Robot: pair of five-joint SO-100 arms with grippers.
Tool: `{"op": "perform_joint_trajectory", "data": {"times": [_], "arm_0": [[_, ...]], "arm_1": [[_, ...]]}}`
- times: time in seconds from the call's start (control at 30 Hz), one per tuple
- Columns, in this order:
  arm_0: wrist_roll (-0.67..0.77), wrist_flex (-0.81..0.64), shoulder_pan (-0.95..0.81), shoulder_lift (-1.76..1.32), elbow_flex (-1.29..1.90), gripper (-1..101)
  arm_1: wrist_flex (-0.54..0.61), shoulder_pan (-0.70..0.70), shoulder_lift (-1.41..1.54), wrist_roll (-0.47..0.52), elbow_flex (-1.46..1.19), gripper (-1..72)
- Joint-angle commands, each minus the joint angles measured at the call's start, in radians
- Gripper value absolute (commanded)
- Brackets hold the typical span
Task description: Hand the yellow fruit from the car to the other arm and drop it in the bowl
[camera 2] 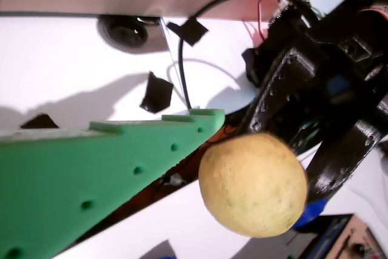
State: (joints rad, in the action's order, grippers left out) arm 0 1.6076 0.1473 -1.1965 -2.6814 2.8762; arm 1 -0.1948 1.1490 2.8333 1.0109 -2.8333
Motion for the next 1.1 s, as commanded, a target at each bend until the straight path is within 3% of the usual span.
{"op": "perform_joint_trajectory", "data": {"times": [0.0,0.4,0.73,1.07], "arm_0": [[0.014,-0.011,-0.006,-0.037,-0.012,0],[0.014,-0.011,-0.006,-0.038,-0.012,0],[0.014,-0.003,-0.005,-0.038,-0.011,0],[0.014,-0.003,-0.005,-0.038,-0.011,0]], "arm_1": [[0.071,-0.031,-0.055,0.021,0.071,36.9],[0.143,-0.14,-0.184,0.049,0.066,35.9],[0.048,-0.196,-0.247,0.046,0.046,35.2],[0.152,-0.215,-0.479,0.034,0.15,33.3]]}}
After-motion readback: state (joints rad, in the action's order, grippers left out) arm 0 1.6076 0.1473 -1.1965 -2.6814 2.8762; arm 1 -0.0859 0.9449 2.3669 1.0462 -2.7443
